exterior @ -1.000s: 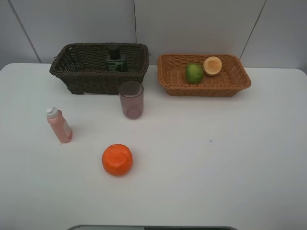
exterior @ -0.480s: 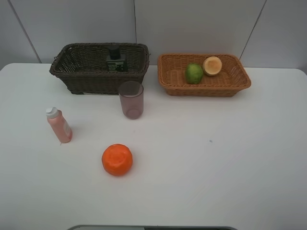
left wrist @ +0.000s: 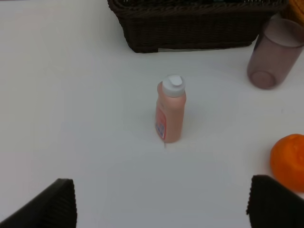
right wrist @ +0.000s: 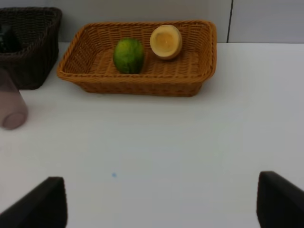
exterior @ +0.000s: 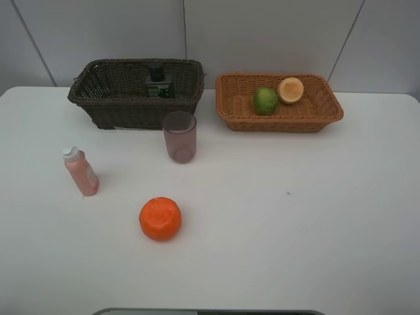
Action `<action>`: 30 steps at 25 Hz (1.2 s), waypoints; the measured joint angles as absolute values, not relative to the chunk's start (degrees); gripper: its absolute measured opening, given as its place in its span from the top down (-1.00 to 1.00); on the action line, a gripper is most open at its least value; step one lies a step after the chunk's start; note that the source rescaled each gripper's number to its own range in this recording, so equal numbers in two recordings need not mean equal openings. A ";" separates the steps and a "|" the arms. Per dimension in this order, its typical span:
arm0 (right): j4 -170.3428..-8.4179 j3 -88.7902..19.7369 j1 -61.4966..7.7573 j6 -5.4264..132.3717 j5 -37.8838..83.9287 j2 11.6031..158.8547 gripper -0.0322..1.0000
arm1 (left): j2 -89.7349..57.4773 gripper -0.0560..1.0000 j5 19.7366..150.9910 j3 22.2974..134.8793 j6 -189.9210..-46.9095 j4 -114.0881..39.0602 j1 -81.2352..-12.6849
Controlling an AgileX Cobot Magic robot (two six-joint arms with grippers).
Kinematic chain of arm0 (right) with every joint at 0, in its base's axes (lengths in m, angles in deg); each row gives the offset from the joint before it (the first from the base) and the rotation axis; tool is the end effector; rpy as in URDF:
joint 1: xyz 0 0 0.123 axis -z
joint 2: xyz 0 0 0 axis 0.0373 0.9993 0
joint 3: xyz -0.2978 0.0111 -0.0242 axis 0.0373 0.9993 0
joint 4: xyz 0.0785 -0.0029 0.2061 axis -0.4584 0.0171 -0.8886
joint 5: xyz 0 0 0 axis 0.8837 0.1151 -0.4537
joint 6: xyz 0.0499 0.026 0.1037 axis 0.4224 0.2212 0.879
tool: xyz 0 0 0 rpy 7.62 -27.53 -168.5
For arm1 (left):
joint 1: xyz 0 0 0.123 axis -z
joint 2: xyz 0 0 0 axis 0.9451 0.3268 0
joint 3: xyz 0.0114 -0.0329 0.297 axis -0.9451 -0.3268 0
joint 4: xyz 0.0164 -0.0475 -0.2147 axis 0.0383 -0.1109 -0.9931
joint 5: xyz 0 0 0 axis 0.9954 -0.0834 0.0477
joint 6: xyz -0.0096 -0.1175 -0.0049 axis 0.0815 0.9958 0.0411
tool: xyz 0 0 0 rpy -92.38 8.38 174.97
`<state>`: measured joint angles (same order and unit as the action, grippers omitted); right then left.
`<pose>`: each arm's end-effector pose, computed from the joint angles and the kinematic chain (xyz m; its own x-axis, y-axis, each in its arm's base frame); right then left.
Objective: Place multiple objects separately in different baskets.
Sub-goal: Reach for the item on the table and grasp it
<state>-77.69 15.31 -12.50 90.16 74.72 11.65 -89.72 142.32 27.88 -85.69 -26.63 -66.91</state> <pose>-0.0250 -0.0115 0.2575 -0.4210 -0.0420 -0.9061 -0.1135 0.9935 0.0066 -0.0246 -0.0030 0.2507 -0.4447 0.0324 -0.8951 0.1062 0.9942 -0.0168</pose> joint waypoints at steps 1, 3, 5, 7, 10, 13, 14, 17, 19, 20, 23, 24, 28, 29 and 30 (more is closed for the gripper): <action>-77.32 15.31 -12.12 90.16 74.67 11.65 -0.40 | -89.72 -0.85 142.32 27.88 -85.69 -26.63 -66.91; -76.66 15.31 -10.48 90.16 74.67 11.65 -0.40 | -89.72 -0.85 142.32 27.88 -85.69 -26.63 -66.91; -76.52 15.31 -8.22 90.16 74.67 11.65 -0.40 | -89.72 -0.85 142.32 27.88 -85.69 -26.63 -66.91; -76.52 15.31 -5.32 90.16 74.67 11.65 -0.40 | -89.72 -0.85 142.32 27.88 -85.69 -26.63 -66.91; -76.52 15.31 -2.90 90.16 74.67 11.65 -0.40 | -89.72 -0.85 142.32 27.88 -85.69 -26.63 -66.91; -76.52 15.31 -2.58 90.16 74.66 11.65 -0.40 | -89.72 -0.85 142.32 27.88 -85.69 -26.63 -66.91; -76.52 15.31 -2.52 90.16 74.66 11.65 -0.40 | -89.72 -0.85 142.32 27.88 -85.69 -26.63 -66.91; -76.52 15.31 -2.52 90.16 74.66 11.65 -0.40 | -89.72 -0.85 142.32 27.88 -85.69 -26.63 -66.91; -76.52 15.31 -2.52 90.16 74.66 11.65 -0.40 | -89.72 -0.85 142.32 27.88 -85.69 -26.63 -66.91; -76.52 15.31 -2.52 90.16 74.66 11.65 -0.40 | -89.72 -0.85 142.32 27.88 -85.69 -26.63 -66.91; -76.52 15.31 -2.52 90.16 74.66 11.65 -0.40 | -89.72 -0.85 142.32 27.88 -85.69 -26.63 -66.91; -76.52 15.31 -2.52 90.16 74.66 11.65 -0.40 | -89.72 -0.85 142.32 27.88 -85.69 -26.63 -66.91; -76.52 15.31 -2.52 90.16 74.66 11.65 -0.40 | -89.72 -0.85 142.32 27.88 -85.69 -26.63 -66.91; -76.52 15.31 -2.52 90.16 74.66 11.65 -0.40 | -89.72 -0.85 142.32 27.88 -85.69 -26.63 -66.91; -76.52 15.31 -2.52 90.16 74.66 11.65 -0.40 | -89.72 -0.85 142.32 27.88 -85.69 -26.78 -66.91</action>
